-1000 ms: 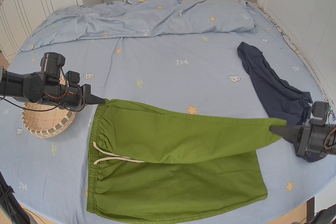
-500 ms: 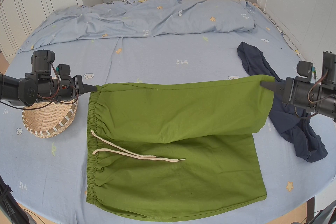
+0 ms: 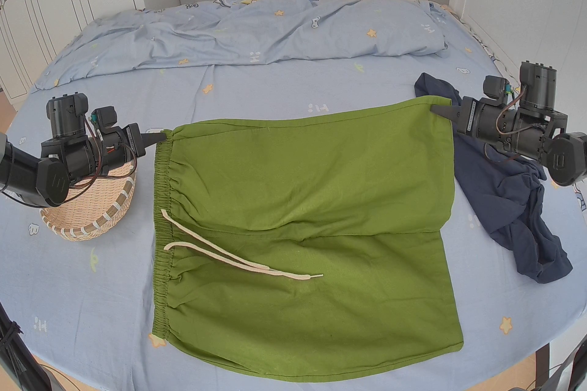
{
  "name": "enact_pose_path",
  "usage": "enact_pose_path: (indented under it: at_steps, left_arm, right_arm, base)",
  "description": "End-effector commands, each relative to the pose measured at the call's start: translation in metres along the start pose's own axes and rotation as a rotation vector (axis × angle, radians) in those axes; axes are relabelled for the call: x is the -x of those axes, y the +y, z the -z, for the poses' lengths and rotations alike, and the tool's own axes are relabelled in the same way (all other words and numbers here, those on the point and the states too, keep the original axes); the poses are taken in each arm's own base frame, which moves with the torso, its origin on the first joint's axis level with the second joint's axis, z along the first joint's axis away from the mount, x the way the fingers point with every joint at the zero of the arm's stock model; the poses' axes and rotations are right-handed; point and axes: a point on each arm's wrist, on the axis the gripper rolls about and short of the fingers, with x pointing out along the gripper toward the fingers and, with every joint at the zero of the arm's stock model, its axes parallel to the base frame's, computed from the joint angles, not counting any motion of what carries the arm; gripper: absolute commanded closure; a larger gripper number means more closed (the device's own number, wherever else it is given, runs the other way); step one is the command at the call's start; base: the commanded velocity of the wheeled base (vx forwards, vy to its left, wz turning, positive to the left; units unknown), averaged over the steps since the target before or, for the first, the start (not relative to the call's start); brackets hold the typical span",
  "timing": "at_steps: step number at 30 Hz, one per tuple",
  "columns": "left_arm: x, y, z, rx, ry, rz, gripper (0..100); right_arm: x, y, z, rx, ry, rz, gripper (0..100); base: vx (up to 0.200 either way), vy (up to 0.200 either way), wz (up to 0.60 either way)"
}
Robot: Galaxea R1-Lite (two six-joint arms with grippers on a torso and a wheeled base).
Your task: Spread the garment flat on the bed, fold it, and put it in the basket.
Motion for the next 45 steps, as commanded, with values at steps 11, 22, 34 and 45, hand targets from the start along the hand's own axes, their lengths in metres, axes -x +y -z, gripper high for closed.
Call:
enact_pose_path:
  at_steps: [11,22,34,45]
  left_arm:
    - [-0.019,0.023,0.009,0.012,0.003,-0.016,100]
    - [-0.029,0.038,0.009,0.001,-0.022,-0.025,100]
    - [-0.040,0.043,0.011,-0.014,-0.039,-0.012,100]
    - [-0.046,0.045,0.012,-0.014,-0.036,-0.010,0]
  right_arm:
    - [-0.065,-0.044,-0.007,0.016,-0.029,0.027,100]
    - [-0.082,-0.059,-0.002,0.021,-0.029,0.036,100]
    - [-0.096,-0.067,0.004,0.022,-0.024,0.045,100]
    - [-0.105,-0.071,0.011,0.016,-0.010,0.044,100]
  base:
    - [0.000,0.000,0.00]
    - [0.000,0.000,0.00]
    - [0.000,0.000,0.00]
    - [0.000,0.000,0.00]
